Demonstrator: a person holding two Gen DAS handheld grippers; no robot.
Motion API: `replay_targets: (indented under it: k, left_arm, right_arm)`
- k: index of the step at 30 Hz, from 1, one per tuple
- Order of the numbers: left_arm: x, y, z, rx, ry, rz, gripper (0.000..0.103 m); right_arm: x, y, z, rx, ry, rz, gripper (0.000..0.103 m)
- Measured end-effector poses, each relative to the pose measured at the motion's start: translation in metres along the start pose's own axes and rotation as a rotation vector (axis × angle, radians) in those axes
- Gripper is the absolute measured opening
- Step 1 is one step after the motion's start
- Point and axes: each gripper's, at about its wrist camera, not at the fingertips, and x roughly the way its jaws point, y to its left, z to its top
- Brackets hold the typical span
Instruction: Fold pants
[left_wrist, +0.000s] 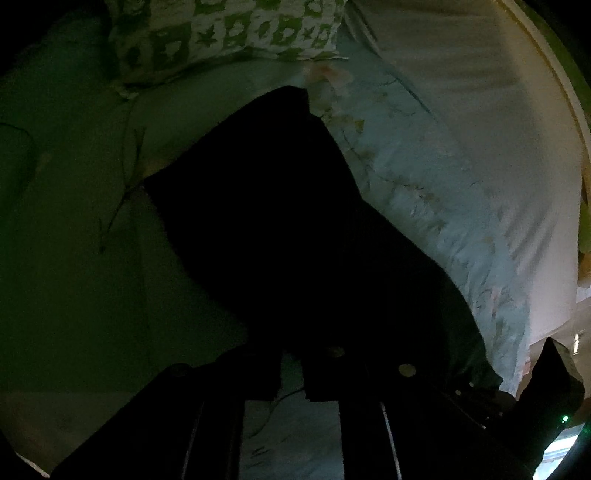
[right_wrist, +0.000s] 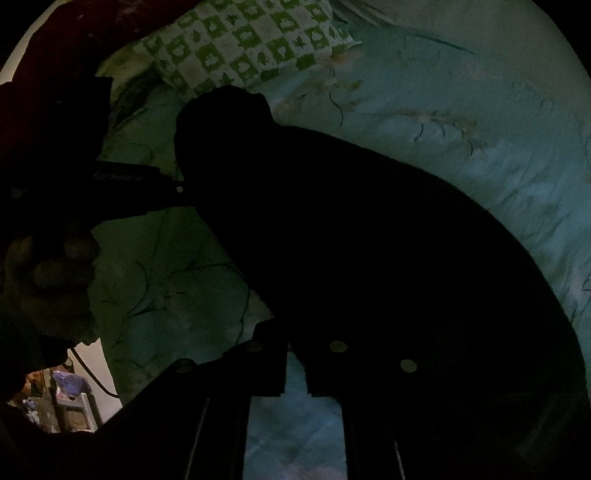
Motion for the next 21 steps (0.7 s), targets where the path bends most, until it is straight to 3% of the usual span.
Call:
replay_targets:
  k: [4, 6, 8, 11, 13, 15, 17, 21]
  left_arm:
    - [-0.009, 0.004, 0.002, -0.005, 0.005, 0.032, 0.018]
    - [-0.015, 0.007, 0.003, -0.014, 0.004, 0.041, 0.024]
    - [-0.022, 0.012, 0.005, -0.031, 0.009, 0.061, 0.041]
    - [-0.031, 0.019, 0.006, -0.06, 0.002, 0.069, 0.045]
    - [-0.034, 0.023, 0.008, -0.085, 0.016, 0.069, 0.055]
    - [-0.033, 0.026, 0.01, -0.107, 0.029, 0.074, 0.059]
    - [-0.03, 0.027, 0.014, -0.118, 0.045, 0.084, 0.067]
    - [-0.018, 0.026, 0.02, -0.119, 0.085, 0.115, 0.07]
  right_arm:
    - [-0.003, 0.0, 0.002, 0.03, 0.017, 0.024, 0.021]
    - [-0.009, 0.0, 0.001, 0.049, -0.001, 0.037, 0.041]
    - [-0.014, -0.001, 0.002, 0.066, -0.021, 0.052, 0.046]
    - [-0.025, -0.006, 0.004, 0.112, -0.056, 0.092, 0.046]
    - [-0.03, -0.011, 0.005, 0.142, -0.078, 0.104, 0.046]
    - [-0.035, -0.019, 0.01, 0.176, -0.102, 0.108, 0.046]
    - [-0.04, -0.027, 0.015, 0.198, -0.125, 0.096, 0.046]
    - [-0.046, -0.049, 0.031, 0.252, -0.163, 0.05, 0.046]
